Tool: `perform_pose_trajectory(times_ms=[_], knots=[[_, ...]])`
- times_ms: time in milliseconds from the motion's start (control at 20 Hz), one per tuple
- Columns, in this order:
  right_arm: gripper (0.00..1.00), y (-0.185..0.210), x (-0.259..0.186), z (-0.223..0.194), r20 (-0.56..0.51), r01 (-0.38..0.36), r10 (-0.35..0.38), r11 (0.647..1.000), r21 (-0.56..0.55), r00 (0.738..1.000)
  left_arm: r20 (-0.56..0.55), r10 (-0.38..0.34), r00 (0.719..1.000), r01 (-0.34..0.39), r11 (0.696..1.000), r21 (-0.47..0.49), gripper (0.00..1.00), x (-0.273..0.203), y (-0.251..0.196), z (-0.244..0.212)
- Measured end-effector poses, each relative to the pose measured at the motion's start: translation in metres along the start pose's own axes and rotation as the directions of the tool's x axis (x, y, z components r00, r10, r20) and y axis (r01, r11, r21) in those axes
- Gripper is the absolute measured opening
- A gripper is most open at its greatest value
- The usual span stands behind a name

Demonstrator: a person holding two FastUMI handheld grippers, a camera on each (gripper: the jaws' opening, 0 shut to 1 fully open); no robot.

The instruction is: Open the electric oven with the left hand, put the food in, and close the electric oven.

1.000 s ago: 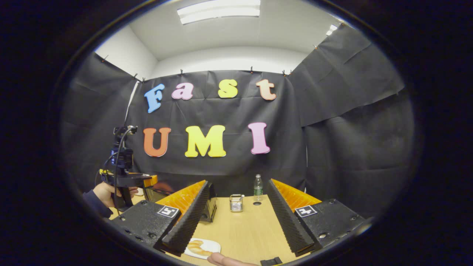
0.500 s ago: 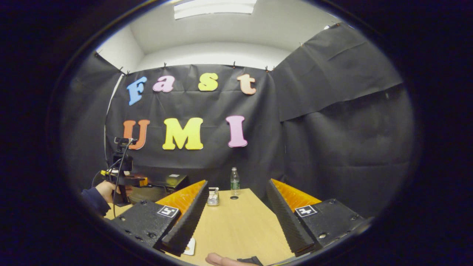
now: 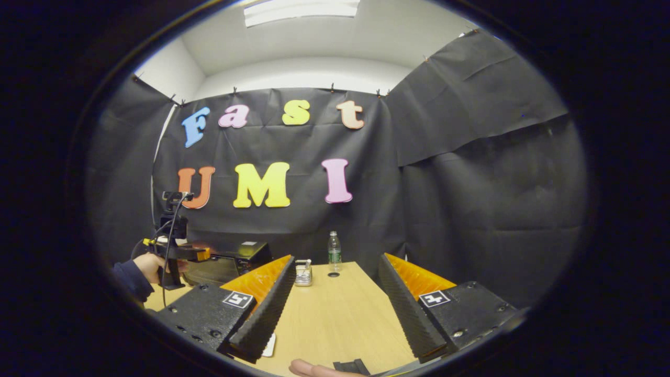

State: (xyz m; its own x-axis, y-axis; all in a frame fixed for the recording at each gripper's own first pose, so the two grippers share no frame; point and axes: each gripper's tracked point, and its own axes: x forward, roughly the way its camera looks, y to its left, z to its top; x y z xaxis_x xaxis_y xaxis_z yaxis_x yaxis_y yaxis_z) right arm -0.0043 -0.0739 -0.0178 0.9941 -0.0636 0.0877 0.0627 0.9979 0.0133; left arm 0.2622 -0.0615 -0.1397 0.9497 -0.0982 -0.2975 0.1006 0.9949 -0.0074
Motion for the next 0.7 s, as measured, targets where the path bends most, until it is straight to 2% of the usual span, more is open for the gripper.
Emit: perform_pose_trajectory(times_ms=[250, 300, 450, 550, 700], knots=[[0.99, 0.000, -0.011, -0.002, -0.009, 0.009, -0.008, 1.000, 0.004, 1.000, 0.003, 0.042, 0.999, -0.042, 0.999, 0.016, 0.96, -0.032, 0.000, -0.019], [0.99, 0.001, -0.012, -0.003, -0.013, 0.006, -0.006, 1.000, 0.006, 1.000, -0.020, 0.046, 0.999, -0.046, 0.999, 0.009, 0.96, -0.038, -0.001, -0.031], [0.99, 0.003, -0.016, -0.004, -0.022, 0.007, -0.007, 1.000, 0.009, 1.000, -0.194, 0.041, 0.980, -0.044, 0.999, -0.007, 0.94, -0.049, -0.003, -0.107], [0.99, 0.004, -0.017, -0.006, -0.026, 0.006, -0.005, 1.000, 0.009, 1.000, -0.226, 0.039, 0.973, -0.042, 0.999, -0.008, 0.92, -0.058, -0.001, -0.133], [0.99, 0.003, -0.014, -0.011, -0.038, 0.007, -0.006, 1.000, 0.026, 0.999, -0.216, 0.028, 0.976, -0.030, 1.000, -0.005, 0.91, -0.067, -0.001, -0.150]])
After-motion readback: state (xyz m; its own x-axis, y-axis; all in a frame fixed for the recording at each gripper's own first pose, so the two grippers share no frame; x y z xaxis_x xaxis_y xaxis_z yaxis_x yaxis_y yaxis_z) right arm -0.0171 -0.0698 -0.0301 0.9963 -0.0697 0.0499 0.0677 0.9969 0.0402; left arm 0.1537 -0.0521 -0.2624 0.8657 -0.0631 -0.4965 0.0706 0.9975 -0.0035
